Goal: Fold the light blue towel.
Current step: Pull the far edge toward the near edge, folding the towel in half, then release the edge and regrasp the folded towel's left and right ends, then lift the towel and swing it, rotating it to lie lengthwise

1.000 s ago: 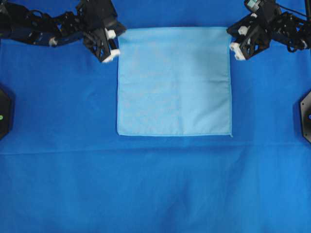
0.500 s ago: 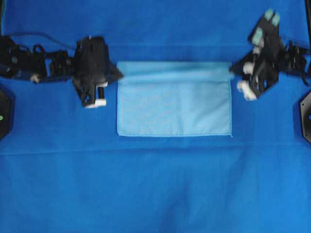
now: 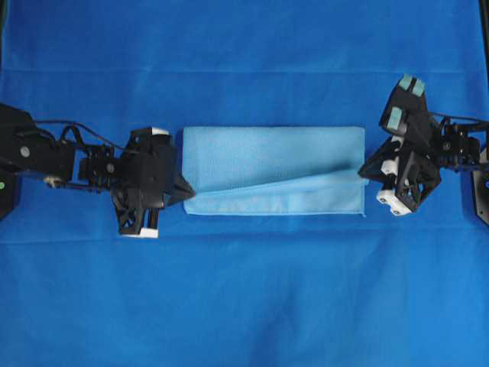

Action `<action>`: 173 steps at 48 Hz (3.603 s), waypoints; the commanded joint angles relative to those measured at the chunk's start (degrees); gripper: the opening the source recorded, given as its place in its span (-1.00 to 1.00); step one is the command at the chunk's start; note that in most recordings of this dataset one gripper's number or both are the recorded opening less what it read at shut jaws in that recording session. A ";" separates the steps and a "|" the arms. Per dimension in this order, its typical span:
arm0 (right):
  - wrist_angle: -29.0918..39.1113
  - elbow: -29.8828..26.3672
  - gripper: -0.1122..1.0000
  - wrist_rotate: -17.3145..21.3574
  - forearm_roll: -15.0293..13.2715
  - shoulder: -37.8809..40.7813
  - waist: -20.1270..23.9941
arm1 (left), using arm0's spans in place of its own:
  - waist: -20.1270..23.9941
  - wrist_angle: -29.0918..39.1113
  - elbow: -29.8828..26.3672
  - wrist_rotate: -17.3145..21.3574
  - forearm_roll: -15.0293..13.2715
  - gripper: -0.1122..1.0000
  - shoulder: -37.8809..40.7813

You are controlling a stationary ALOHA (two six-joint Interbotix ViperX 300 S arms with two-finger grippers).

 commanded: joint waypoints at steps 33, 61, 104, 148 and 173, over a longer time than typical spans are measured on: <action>-0.70 -3.34 -0.31 2.02 0.18 3.96 5.36 | -0.44 -2.20 -0.88 -1.41 -0.09 -0.65 -0.53; 6.59 -4.83 0.30 1.49 -8.17 -3.60 -2.72 | 6.94 0.62 -2.46 5.63 -0.09 0.29 -5.27; -0.26 -6.06 0.30 1.41 -16.79 12.66 -16.79 | 17.05 -1.14 -4.66 10.02 0.00 0.26 8.96; 2.02 -6.33 -0.77 2.11 -16.35 5.89 -16.44 | 18.81 13.54 -7.91 10.02 0.00 -0.75 4.66; 13.62 -8.00 -0.77 2.29 -15.47 -13.80 -8.96 | 13.27 26.72 -11.51 8.79 0.00 -0.75 -13.10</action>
